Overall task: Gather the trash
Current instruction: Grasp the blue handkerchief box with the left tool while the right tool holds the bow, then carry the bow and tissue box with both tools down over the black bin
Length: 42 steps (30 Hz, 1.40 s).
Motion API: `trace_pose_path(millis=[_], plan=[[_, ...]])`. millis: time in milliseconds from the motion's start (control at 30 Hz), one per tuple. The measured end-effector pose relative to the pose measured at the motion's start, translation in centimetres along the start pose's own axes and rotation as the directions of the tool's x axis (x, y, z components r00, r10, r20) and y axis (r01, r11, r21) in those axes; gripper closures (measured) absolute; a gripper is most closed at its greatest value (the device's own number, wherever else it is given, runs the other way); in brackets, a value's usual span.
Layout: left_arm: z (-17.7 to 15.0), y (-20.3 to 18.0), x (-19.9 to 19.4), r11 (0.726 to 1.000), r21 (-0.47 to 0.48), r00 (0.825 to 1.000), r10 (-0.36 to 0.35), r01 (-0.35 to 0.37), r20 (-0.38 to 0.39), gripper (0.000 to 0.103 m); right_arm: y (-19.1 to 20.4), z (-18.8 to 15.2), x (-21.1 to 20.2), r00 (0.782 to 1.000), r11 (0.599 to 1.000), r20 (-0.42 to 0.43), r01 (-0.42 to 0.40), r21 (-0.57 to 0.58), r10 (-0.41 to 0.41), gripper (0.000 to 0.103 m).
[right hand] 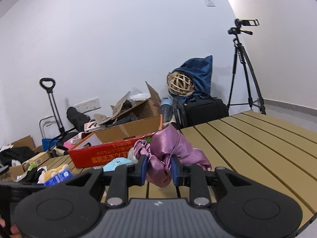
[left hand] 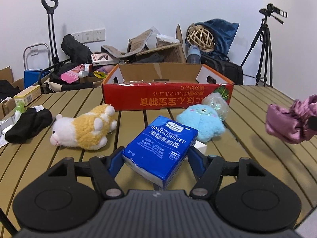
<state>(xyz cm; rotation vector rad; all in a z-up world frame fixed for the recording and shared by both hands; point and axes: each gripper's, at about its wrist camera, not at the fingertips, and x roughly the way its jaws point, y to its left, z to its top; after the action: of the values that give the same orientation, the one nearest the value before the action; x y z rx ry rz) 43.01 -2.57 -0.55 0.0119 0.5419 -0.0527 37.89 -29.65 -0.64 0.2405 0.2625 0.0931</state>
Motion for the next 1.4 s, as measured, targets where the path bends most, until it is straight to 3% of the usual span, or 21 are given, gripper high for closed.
trace_pose_path(millis=[233, 767, 1400], plan=[[-1.4, -0.7, -4.0, 1.0, -0.022, 0.999, 0.014, -0.013, 0.047, 0.034, 0.6, 0.1, -2.4, 0.999, 0.997, 0.015, -0.041, -0.068, 0.042, 0.079], [-4.6, -1.0, -11.7, 0.997, -0.064, 0.996, 0.055, -0.05, 0.074, 0.034, -0.9, 0.0, -8.2, 0.996, 0.995, 0.045, -0.075, -0.065, 0.078, 0.079], [-10.5, 0.7, -19.0, 0.991, -0.095, 0.994, 0.101, -0.096, 0.047, 0.034, 0.4, -5.1, -14.6, 0.982, 0.981, -0.037, -0.188, -0.055, 0.186, 0.079]])
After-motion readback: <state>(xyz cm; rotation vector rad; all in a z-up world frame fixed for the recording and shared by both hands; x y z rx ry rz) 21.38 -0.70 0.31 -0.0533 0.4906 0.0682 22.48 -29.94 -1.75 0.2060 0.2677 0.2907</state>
